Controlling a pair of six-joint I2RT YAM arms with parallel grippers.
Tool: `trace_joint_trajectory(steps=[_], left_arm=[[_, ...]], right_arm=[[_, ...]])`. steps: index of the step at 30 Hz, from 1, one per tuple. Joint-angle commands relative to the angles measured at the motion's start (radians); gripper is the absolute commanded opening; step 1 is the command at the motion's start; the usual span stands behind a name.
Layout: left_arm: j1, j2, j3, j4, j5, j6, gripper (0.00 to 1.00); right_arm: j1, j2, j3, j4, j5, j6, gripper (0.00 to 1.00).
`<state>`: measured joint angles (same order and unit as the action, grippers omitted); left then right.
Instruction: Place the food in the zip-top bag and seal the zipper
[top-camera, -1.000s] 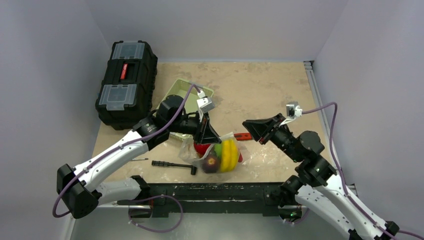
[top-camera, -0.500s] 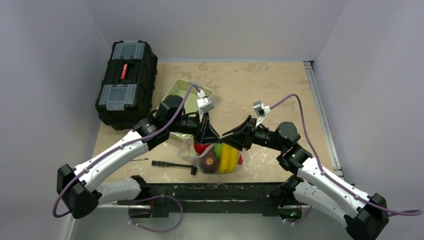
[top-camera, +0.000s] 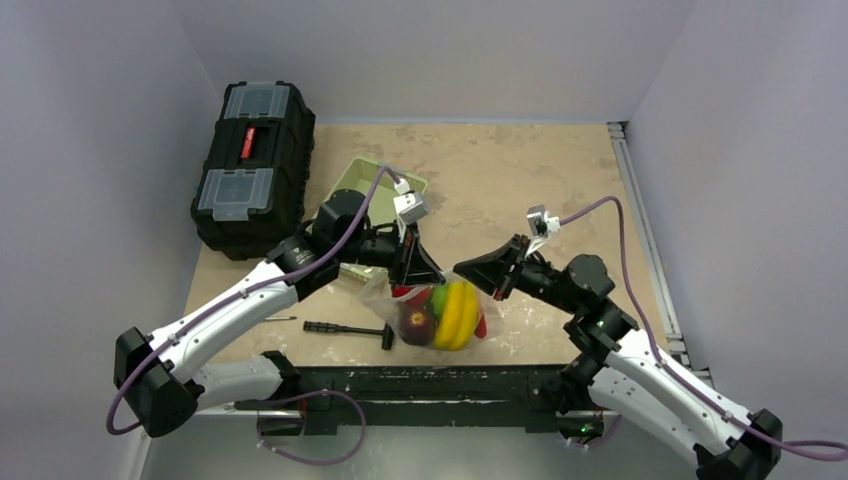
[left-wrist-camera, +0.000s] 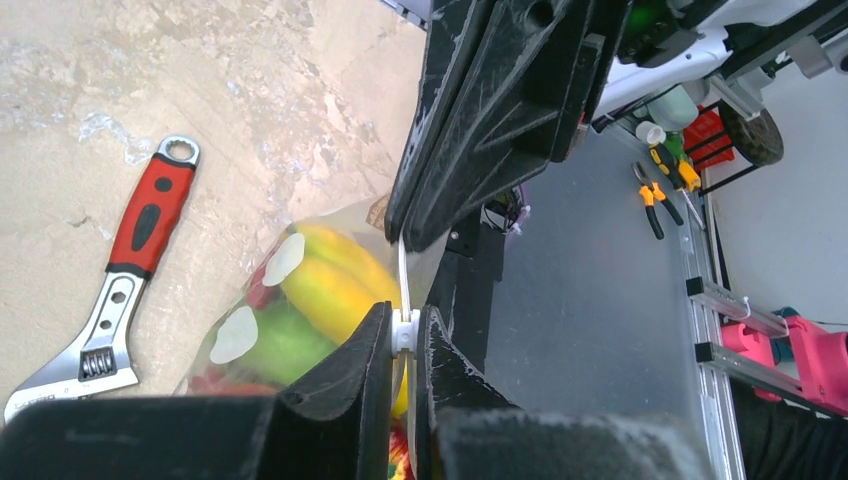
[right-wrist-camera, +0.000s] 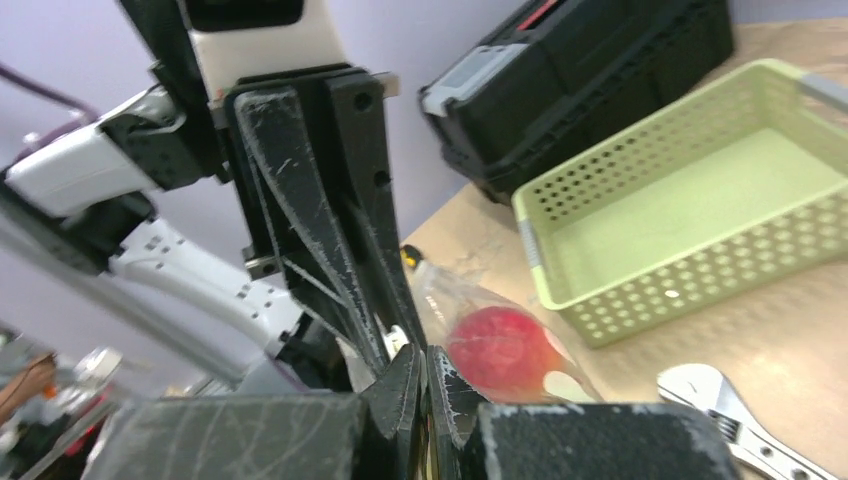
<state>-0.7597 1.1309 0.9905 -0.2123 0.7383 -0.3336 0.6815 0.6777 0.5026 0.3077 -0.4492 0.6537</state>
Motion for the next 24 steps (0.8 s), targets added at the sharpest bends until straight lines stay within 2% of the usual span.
trace_joint_trajectory(steps=[1, 8, 15, 18, 22, 24], left_arm=[[0.006, 0.009, 0.038, -0.046, 0.024, -0.008, 0.0], [0.013, 0.014, 0.055, -0.127, 0.006, 0.039, 0.0], [0.018, 0.001, 0.04, -0.186, 0.011, 0.07, 0.0], [0.018, -0.008, 0.027, -0.191, 0.009, 0.071, 0.0], [0.018, 0.006, 0.045, -0.17, 0.022, 0.066, 0.0], [0.018, 0.018, 0.062, -0.163, 0.021, 0.07, 0.0]], right_arm=[[-0.016, -0.062, 0.065, -0.168, 0.357, -0.081, 0.0], [-0.016, -0.163, 0.052, -0.272, 0.601, -0.041, 0.0], [-0.017, -0.224, 0.068, -0.337, 0.667, -0.071, 0.0], [-0.016, -0.163, 0.135, -0.358, 0.523, -0.182, 0.0], [-0.016, -0.02, 0.314, -0.506, 0.249, -0.366, 0.01], [-0.016, 0.049, 0.424, -0.635, 0.186, -0.452, 0.15]])
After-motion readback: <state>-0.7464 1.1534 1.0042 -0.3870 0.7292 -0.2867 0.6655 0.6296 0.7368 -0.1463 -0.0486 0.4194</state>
